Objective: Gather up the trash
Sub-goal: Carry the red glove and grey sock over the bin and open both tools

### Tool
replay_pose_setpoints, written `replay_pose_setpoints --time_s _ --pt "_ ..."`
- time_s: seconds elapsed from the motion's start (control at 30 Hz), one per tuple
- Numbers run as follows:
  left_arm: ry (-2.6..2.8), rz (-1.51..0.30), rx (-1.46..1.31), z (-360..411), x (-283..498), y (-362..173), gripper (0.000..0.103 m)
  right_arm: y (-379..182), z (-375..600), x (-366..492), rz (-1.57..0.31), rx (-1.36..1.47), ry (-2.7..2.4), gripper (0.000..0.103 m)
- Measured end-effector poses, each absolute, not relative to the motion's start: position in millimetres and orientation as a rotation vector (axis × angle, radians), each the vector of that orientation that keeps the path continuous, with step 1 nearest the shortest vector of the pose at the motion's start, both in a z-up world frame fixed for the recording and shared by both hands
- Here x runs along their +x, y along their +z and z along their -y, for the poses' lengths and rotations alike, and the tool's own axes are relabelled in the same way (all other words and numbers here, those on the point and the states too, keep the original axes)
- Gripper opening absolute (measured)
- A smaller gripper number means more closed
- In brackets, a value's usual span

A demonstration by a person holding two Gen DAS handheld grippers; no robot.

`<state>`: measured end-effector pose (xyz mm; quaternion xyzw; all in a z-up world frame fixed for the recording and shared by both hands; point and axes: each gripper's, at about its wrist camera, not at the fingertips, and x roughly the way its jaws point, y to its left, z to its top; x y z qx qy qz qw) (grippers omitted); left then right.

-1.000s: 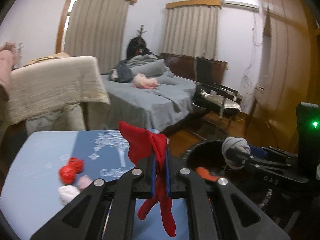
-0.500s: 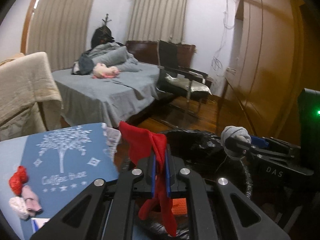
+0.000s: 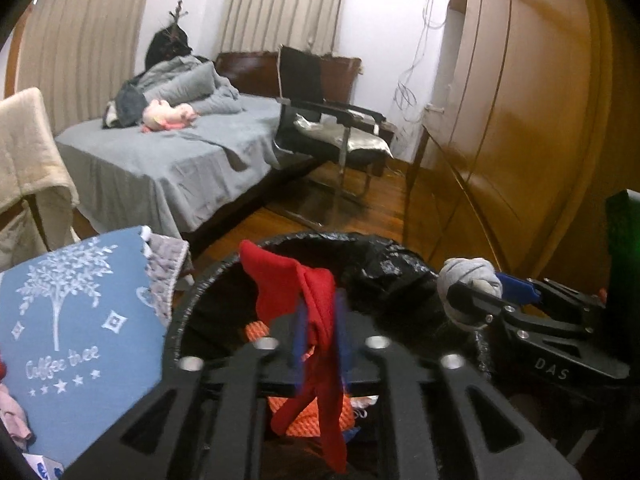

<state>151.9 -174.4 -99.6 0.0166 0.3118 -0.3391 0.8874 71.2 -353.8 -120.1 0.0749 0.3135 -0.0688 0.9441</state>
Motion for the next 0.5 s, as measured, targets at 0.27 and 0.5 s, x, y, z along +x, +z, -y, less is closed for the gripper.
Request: replay_pose_setpoints --time_s 0.27,0.5 --pt "-0.679 -0.673 0.016 156 156 -101 0.056 -118 356 68 -0.614 0.142 -0.179 0.088" --pt "-0.527 -0.606 -0.015 101 149 -84 0.08 -110 344 68 -0.594 0.163 -0.182 0.097"
